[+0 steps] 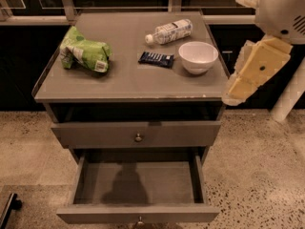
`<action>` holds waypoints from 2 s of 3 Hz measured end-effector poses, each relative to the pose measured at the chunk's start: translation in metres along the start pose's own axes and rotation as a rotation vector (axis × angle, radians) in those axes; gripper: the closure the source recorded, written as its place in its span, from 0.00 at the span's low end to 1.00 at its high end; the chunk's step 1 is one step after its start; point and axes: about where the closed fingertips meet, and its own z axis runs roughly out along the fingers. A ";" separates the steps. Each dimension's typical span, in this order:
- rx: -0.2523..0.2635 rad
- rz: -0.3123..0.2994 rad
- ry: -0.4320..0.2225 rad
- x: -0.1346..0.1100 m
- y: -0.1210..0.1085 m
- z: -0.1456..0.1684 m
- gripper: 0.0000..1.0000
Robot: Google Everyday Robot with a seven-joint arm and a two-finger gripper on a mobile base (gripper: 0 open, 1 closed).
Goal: Place green rice chip bag into middle drawer
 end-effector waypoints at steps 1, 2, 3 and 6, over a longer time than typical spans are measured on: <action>0.026 0.002 -0.031 -0.006 -0.001 0.000 0.00; 0.030 0.071 -0.139 -0.010 -0.015 0.030 0.00; 0.018 0.123 -0.293 -0.033 -0.043 0.069 0.00; -0.064 0.108 -0.461 -0.097 -0.078 0.131 0.00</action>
Offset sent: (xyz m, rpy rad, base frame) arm 0.0845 0.0268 -0.0401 0.3900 -0.0574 -0.0183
